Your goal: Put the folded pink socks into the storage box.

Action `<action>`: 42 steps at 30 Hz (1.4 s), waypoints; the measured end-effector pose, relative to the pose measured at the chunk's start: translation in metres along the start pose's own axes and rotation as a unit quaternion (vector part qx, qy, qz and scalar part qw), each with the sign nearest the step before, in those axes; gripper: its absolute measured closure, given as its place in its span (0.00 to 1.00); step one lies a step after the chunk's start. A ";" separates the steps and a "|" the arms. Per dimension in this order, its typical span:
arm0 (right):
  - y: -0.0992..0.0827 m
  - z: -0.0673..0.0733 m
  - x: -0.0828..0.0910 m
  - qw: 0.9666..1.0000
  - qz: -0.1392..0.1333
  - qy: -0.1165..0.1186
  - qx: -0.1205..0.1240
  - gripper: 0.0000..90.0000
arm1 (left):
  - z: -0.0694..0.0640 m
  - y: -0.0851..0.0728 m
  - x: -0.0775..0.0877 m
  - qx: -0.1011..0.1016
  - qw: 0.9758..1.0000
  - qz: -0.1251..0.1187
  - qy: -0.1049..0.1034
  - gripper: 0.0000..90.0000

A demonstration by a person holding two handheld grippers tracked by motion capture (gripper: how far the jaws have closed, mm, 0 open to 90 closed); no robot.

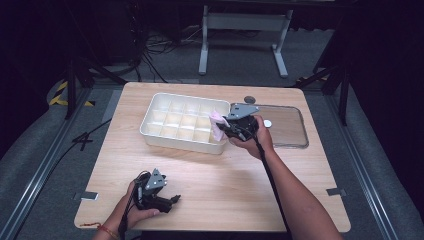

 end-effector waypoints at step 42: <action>-0.028 0.008 -0.044 0.982 0.178 0.037 0.043 0.78 | 0.000 0.000 -0.001 0.002 1.000 -0.004 0.002 0.16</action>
Point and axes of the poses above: each handheld gripper's, and its own axes: x roughly backward along the jaws, y roughly out of its top, z roughly to its left, the point moved 7 cm from there along -x, roughly forward along the jaws, and after that the axes turned 12 degrees about -x, right-handed, at the moved point
